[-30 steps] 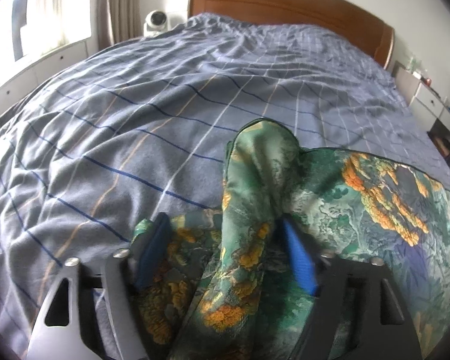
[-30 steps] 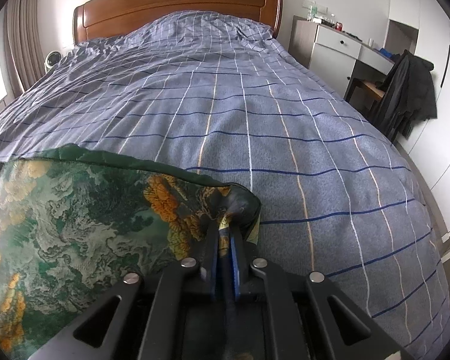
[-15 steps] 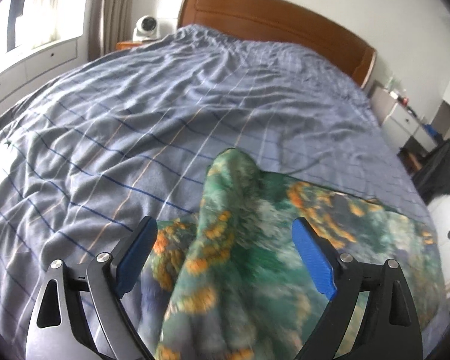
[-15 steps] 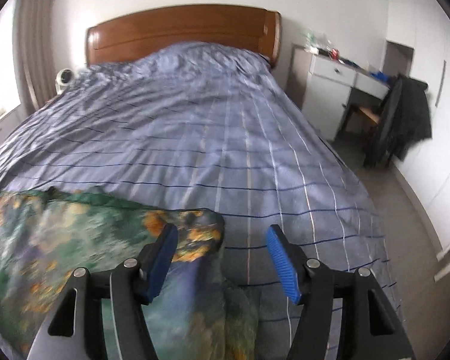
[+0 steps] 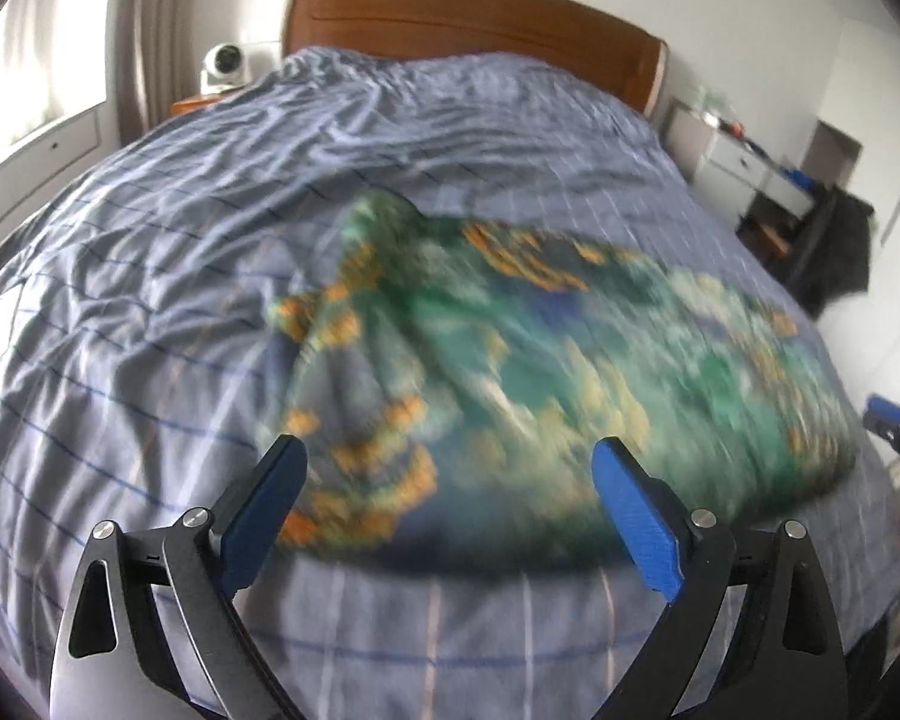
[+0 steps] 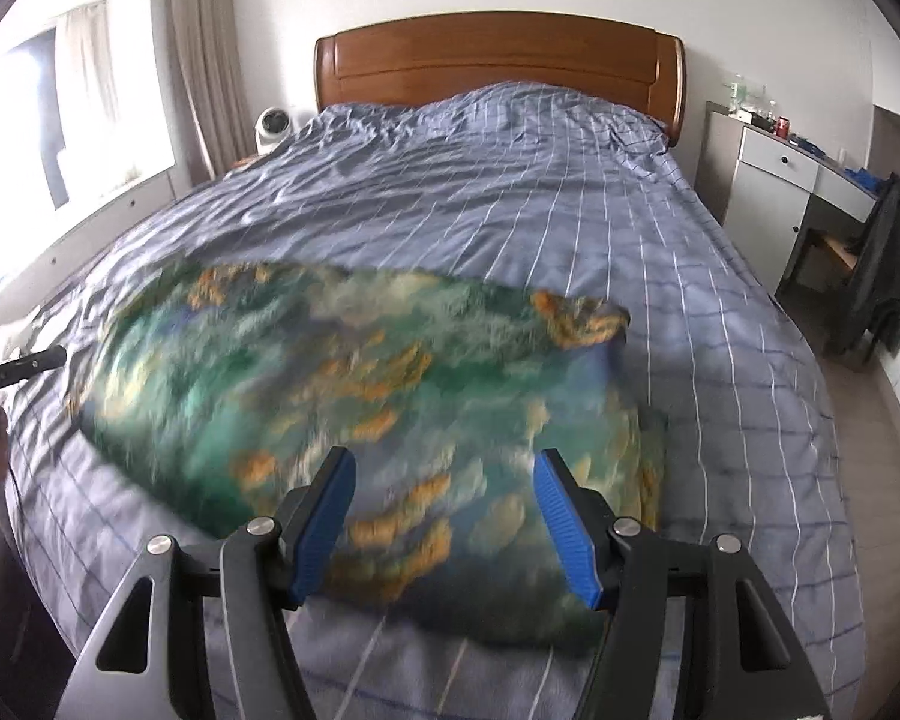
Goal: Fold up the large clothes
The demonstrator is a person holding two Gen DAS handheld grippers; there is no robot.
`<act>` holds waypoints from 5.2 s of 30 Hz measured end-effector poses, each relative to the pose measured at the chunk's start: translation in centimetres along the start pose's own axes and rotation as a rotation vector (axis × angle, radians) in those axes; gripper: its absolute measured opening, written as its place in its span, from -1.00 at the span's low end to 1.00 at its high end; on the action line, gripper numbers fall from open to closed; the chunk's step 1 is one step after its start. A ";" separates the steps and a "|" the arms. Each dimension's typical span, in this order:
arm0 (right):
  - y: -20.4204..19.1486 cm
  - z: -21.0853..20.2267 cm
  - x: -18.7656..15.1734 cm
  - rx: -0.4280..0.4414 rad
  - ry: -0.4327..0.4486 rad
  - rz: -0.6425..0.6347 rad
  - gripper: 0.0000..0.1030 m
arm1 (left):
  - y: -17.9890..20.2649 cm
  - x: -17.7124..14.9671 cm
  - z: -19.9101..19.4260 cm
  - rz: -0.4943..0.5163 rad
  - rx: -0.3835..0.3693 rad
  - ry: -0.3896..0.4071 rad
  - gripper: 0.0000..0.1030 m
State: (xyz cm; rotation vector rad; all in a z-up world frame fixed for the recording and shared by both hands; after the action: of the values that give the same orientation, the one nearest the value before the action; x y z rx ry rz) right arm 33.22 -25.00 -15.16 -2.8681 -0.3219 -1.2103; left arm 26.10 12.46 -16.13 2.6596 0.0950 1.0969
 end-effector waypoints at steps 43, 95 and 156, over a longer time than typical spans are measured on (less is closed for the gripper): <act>-1.2 -8.7 -7.3 0.099 0.068 0.249 0.24 | 16.5 -3.5 7.5 0.536 -0.052 -0.193 0.87; -0.8 -6.8 -9.7 0.086 -0.023 0.356 0.32 | 18.4 -8.5 2.0 0.345 -0.224 -0.216 0.87; 8.1 2.7 -4.4 0.160 0.011 0.544 -0.39 | 23.9 2.0 2.1 0.379 -0.377 -0.152 0.95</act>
State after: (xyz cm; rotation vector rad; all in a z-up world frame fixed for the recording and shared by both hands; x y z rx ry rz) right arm 33.75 -33.53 -19.63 -2.5531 0.3289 -1.0345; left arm 28.07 -10.70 -9.93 2.4532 -0.6053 0.8959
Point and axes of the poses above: each gripper's, at about its wrist camera, not at the fingertips, and z roughly the way its jaws point, y to its right, x to its top, the point moved 6 cm from there along z, roughly the way its jaws point, and after that the axes turned 8 degrees about -x, right-handed, at the moved point
